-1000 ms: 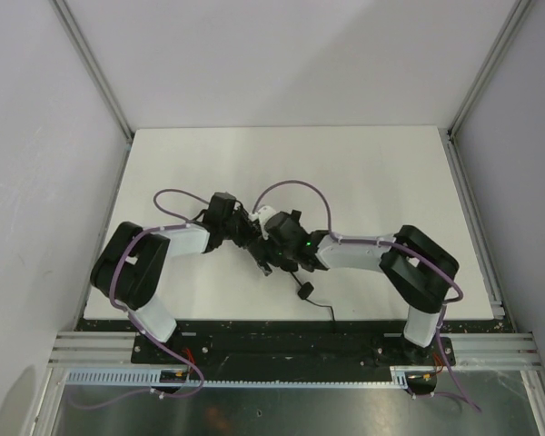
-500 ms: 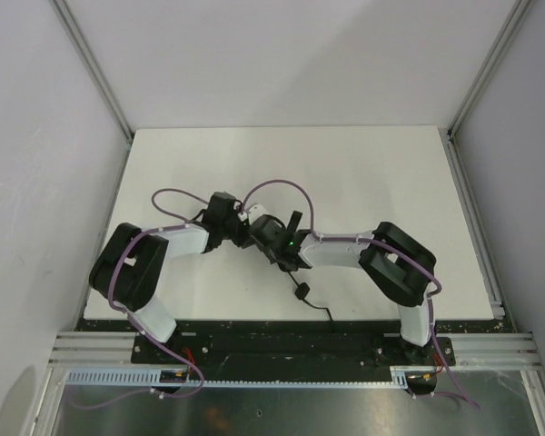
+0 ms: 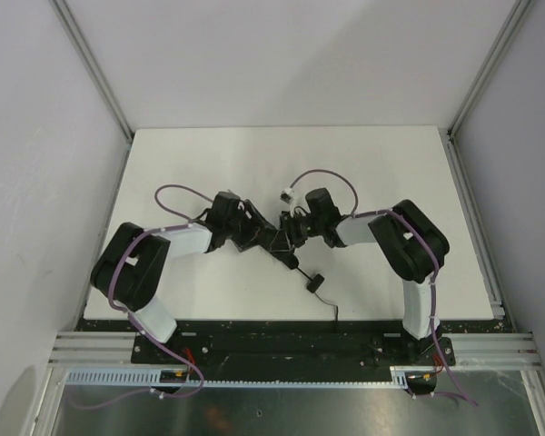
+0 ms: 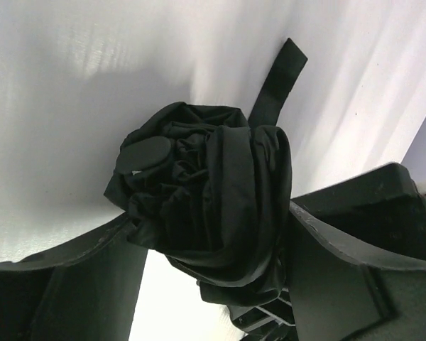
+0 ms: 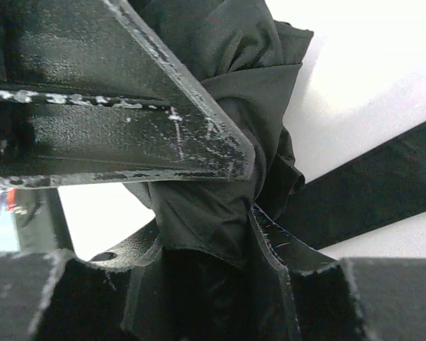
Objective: Put away the umbrella
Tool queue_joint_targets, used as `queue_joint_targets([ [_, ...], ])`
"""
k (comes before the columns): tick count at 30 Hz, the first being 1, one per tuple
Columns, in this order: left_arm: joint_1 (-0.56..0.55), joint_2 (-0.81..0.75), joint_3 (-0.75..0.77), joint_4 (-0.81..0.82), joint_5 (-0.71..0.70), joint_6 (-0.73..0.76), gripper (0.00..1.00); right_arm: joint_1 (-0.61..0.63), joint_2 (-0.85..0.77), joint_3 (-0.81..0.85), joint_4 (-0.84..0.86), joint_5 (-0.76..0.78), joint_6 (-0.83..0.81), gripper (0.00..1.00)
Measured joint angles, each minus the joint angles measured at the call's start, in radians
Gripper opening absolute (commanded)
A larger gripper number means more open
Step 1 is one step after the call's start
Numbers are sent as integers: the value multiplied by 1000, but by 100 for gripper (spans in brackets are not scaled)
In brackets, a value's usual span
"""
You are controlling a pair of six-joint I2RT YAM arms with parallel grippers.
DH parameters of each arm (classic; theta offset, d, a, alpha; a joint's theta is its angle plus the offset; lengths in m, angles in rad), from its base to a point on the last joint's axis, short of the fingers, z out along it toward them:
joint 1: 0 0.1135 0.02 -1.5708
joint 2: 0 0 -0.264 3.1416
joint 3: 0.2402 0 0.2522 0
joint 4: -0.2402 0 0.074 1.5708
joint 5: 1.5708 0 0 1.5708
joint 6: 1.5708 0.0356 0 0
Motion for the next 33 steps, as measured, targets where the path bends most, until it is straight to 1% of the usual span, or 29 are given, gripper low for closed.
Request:
queue_joint_targets([
  [2,-9,6,5,0,1,0,74,-28,21,-19,63,-83,55,0],
  [3,-12,8,6,0,2,0,73,-40,31,-31,97,-118,85,0],
  [5,-21,16,11,2,8,-2,64,-58,50,-55,166,-177,148,0],
  [9,-34,34,18,14,20,-11,32,-79,75,-84,256,-241,251,0],
  [11,-35,39,18,21,29,-24,18,-80,77,-92,264,-249,286,0],
  [12,-36,40,19,24,35,-29,13,-80,77,-93,264,-251,299,1],
  [13,-36,40,18,27,37,-35,10,-80,77,-95,263,-251,303,9],
  [15,-35,40,19,34,43,-39,7,-80,68,-94,235,-239,298,26],
  [16,-36,40,18,35,47,-37,6,-77,55,-94,210,-224,289,34],
  [20,-41,40,17,34,64,-34,3,-53,-19,-93,61,-132,215,71],
  [21,-42,40,17,34,63,-32,3,-40,-47,-92,23,-101,192,78],
  [23,-42,42,16,24,56,-23,1,1,-116,-88,-63,11,126,86],
  [26,-42,42,14,15,58,-16,0,87,-189,-68,-175,222,34,89],
  [29,-43,42,14,14,58,-16,0,212,-200,-7,-292,489,-31,85],
  [30,-43,42,14,14,58,-16,0,250,-192,14,-326,578,-49,81],
  [31,-43,42,13,14,58,-16,0,280,-179,34,-354,657,-64,75],
  [32,-43,42,13,15,58,-17,0,308,-159,56,-379,736,-75,68],
  [33,-43,42,11,16,58,-17,0,332,-138,76,-399,809,-88,58],
])
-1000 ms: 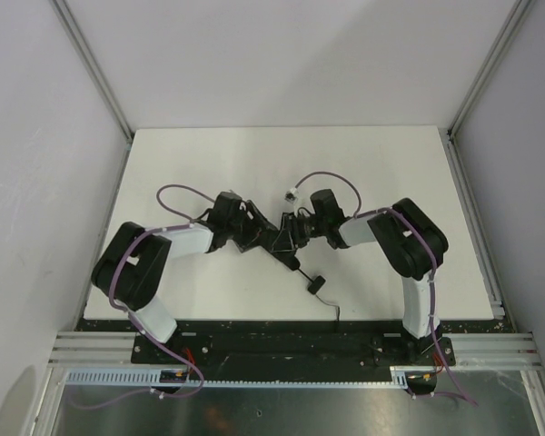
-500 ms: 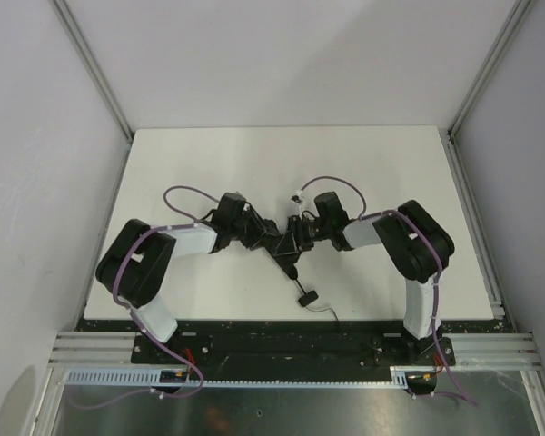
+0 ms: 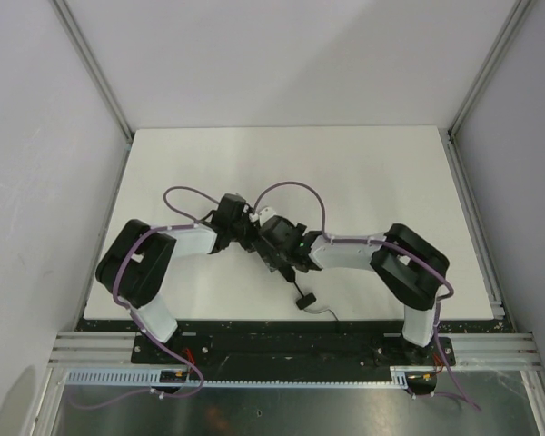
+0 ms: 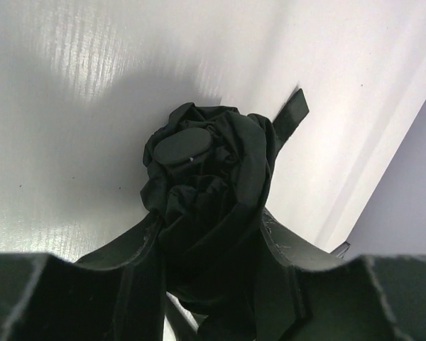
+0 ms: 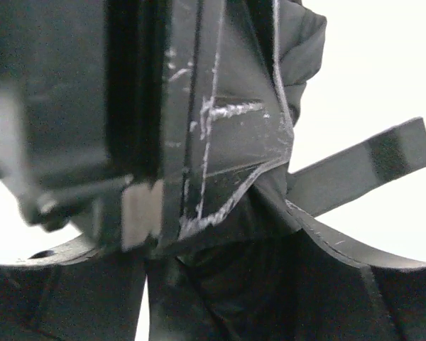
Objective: Put away the umbrella
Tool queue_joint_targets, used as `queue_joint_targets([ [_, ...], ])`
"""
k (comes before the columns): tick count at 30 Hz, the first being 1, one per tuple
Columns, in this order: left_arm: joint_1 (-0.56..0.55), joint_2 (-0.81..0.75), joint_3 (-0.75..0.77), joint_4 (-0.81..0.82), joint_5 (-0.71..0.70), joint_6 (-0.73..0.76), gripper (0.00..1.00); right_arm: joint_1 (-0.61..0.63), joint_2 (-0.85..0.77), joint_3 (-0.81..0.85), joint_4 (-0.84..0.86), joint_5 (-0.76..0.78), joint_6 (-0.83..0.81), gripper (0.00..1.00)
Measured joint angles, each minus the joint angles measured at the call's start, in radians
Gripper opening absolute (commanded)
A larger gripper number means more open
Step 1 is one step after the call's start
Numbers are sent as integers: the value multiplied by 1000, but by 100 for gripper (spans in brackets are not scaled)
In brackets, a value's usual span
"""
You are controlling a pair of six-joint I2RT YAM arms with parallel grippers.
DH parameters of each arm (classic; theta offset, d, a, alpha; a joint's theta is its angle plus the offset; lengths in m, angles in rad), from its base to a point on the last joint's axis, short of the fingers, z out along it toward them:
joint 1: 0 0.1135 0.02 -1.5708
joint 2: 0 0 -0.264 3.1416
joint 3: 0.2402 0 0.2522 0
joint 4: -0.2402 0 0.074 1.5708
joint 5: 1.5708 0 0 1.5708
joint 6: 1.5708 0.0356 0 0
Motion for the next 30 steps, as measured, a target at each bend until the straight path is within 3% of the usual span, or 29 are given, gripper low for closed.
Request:
queue_joint_targets([
  [3,0,-4,-3,0,-2,-1,1,38,44,35,-36,155,-8,31],
  [5,2,-6,-5,0,-3,-8,12,45,53,48,-51,195,5,16],
  [7,2,-7,-7,0,-7,-20,31,45,54,51,-56,200,-4,4],
  [13,11,-11,-10,-6,-29,-36,74,-19,43,34,-16,37,-30,0],
  [17,10,-16,-1,8,-59,-45,85,-114,26,-7,78,-209,-39,0],
  [20,6,-15,7,3,-76,-53,86,-187,26,-48,181,-436,-37,0],
  [23,3,-19,5,8,-58,-32,78,-287,51,-85,261,-636,50,0],
  [27,-6,0,7,24,-35,-16,52,-376,82,-129,359,-819,144,0],
  [30,-13,13,9,30,-11,-19,38,-378,86,-143,377,-864,180,0],
])
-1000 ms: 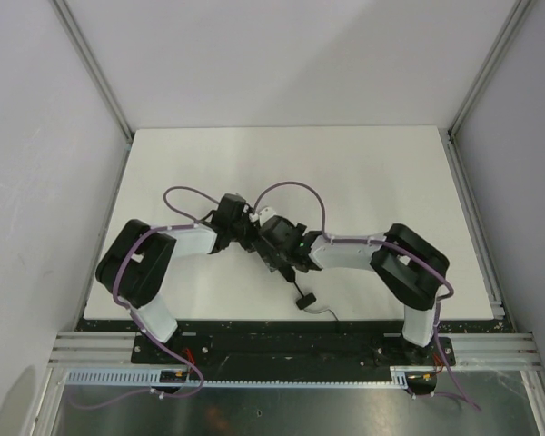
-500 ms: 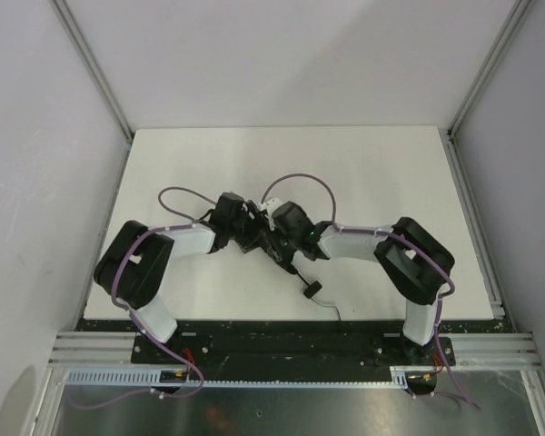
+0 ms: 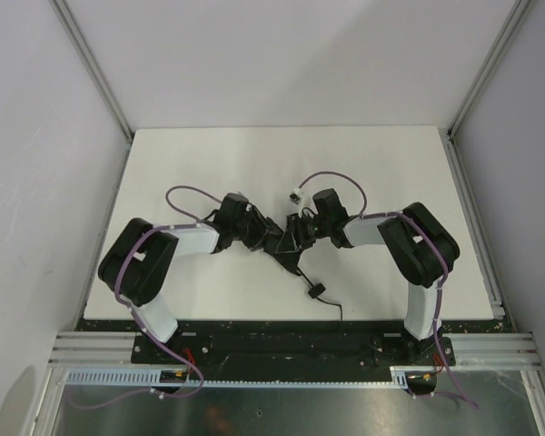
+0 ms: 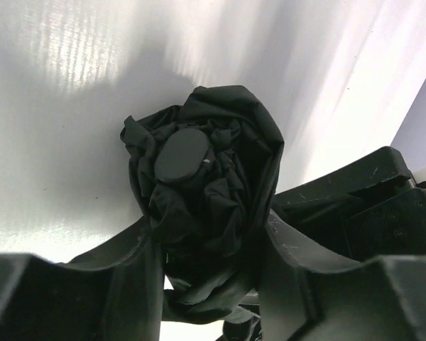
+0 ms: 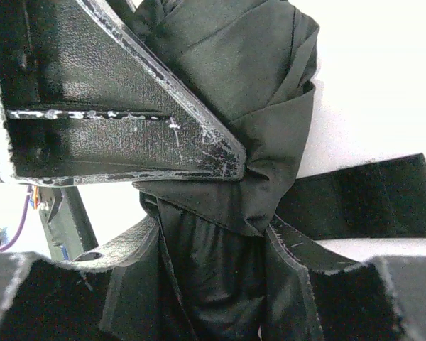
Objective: Put away the umbrella
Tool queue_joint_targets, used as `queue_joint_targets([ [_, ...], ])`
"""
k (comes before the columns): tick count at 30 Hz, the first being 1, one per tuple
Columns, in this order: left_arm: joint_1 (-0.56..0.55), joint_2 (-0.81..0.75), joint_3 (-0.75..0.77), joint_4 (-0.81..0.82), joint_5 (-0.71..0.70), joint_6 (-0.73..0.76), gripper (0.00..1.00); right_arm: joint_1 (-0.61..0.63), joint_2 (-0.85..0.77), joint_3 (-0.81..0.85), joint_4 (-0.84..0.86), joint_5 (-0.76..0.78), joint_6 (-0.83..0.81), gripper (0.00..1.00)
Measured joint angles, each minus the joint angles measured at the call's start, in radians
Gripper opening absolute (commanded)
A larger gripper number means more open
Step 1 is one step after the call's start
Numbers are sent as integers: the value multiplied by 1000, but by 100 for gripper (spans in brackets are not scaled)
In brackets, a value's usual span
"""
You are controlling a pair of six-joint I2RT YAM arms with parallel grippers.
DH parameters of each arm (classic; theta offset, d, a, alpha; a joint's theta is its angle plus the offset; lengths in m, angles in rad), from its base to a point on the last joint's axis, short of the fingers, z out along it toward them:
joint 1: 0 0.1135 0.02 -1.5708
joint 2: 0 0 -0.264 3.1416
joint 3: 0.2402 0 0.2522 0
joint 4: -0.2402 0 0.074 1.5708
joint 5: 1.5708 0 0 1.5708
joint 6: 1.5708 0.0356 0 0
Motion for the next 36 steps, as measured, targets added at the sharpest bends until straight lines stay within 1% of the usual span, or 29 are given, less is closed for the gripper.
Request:
queue_joint_targets([
  [3,-1,4,7,-5,7,-9,27,2,0,-2,1,-2,8,0],
  [4,-1,6,10,-9,8,-9,20,2,0,-2,1,-2,10,1],
  [5,-1,8,13,-12,8,-9,14,3,0,-2,1,0,10,6],
  [7,-1,11,16,-17,8,-8,9,6,-1,-2,-2,8,10,22],
  [11,-1,17,18,-18,8,-7,6,35,-30,-2,-42,93,-4,70],
  [12,-1,18,18,-18,8,-6,6,48,-41,-2,-56,122,-8,78],
  [13,-1,19,18,-18,7,-5,6,63,-58,-1,-75,151,-19,84],
  [15,-1,20,18,-15,6,-5,6,110,-96,6,-126,238,-58,90],
  [18,-1,19,17,-15,6,1,6,214,-116,56,-250,464,-126,93],
  [20,-2,19,17,-15,7,2,6,267,-107,95,-327,603,-157,91],
  [21,-3,19,17,-15,6,2,6,299,-93,125,-373,693,-172,88],
  [22,-3,19,17,-15,6,2,6,320,-79,144,-397,748,-182,83],
  [24,-3,19,16,-15,6,2,6,368,-44,190,-447,887,-185,67],
  [25,-3,17,15,-15,6,2,6,378,-35,205,-461,928,-185,59],
  [26,-3,14,13,-17,6,3,7,388,-29,217,-475,976,-182,50],
  [27,-2,10,10,-18,-2,2,9,393,-24,224,-483,1001,-185,38],
  [28,-2,10,10,-16,-4,-2,13,399,-21,227,-485,1019,-189,23],
  [29,-1,10,9,-17,-9,-10,19,408,-18,227,-484,1039,-195,12],
  [30,1,10,8,-19,-8,-18,27,414,-18,227,-484,1058,-194,6],
  [32,4,8,6,-26,-12,-42,43,419,-17,226,-480,1085,-217,1],
  [34,5,4,0,-21,-18,-53,58,407,-22,219,-468,1062,-219,0],
  [36,3,0,-6,-15,-24,-52,76,393,-33,201,-445,1023,-225,0],
])
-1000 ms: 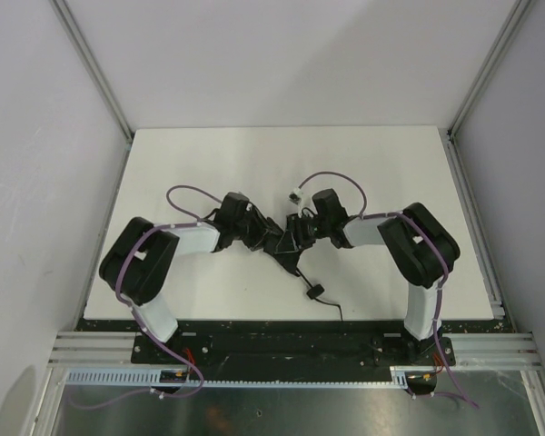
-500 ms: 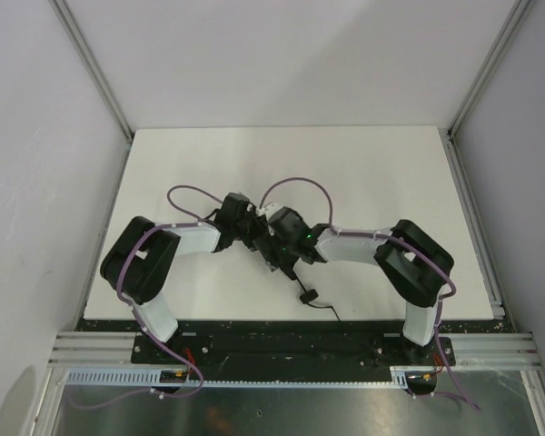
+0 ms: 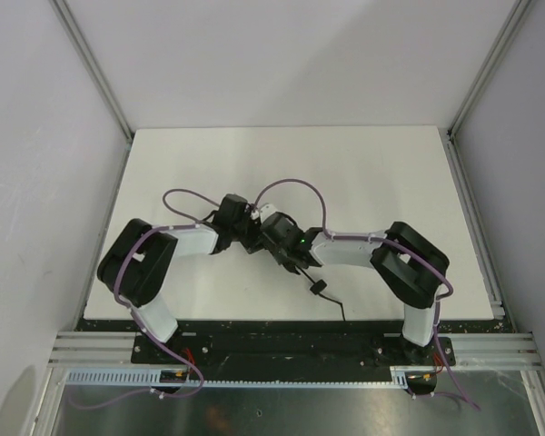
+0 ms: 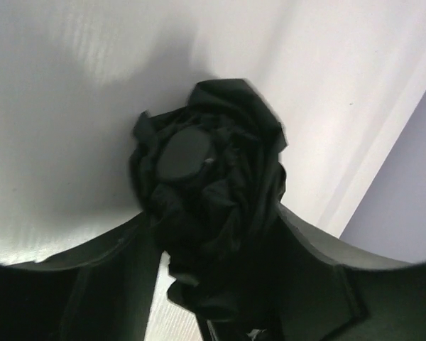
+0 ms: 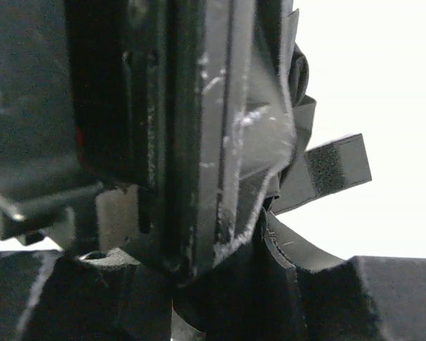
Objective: Put away the umbrella
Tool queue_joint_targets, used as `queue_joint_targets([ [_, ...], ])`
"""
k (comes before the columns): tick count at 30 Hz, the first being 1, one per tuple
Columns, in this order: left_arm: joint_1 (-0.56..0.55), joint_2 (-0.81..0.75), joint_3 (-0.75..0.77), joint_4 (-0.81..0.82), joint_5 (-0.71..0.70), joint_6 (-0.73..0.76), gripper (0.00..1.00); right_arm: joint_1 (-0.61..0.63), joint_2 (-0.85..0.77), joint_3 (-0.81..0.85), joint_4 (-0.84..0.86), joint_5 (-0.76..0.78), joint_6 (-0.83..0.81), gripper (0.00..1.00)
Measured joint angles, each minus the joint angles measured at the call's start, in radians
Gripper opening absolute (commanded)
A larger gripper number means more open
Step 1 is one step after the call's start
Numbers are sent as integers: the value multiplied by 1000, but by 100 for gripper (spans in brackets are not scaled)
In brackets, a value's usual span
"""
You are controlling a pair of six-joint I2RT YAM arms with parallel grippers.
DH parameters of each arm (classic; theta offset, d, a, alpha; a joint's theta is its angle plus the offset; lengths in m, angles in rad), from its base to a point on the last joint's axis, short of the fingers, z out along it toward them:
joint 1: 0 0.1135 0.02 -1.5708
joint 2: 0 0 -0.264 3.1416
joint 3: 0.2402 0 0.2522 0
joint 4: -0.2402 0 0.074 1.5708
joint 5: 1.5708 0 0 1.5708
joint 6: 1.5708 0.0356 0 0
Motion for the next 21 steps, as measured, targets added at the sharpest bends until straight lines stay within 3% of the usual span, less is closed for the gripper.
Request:
queue_joint_targets([
  [3,-3,-14,-4,15,2,0,87,-40,-41,-56,66,-117,-27,0],
  [7,-9,-25,-4,16,11,3,89,-110,-95,-138,148,-302,-29,0],
  [12,-16,-23,3,-1,32,14,78,-147,-140,-203,190,-436,-18,0],
  [19,-35,-22,23,-65,31,31,67,-140,-166,-215,191,-461,-16,0],
  [21,-43,-21,31,-80,25,31,55,-134,-175,-217,187,-454,-15,0],
])
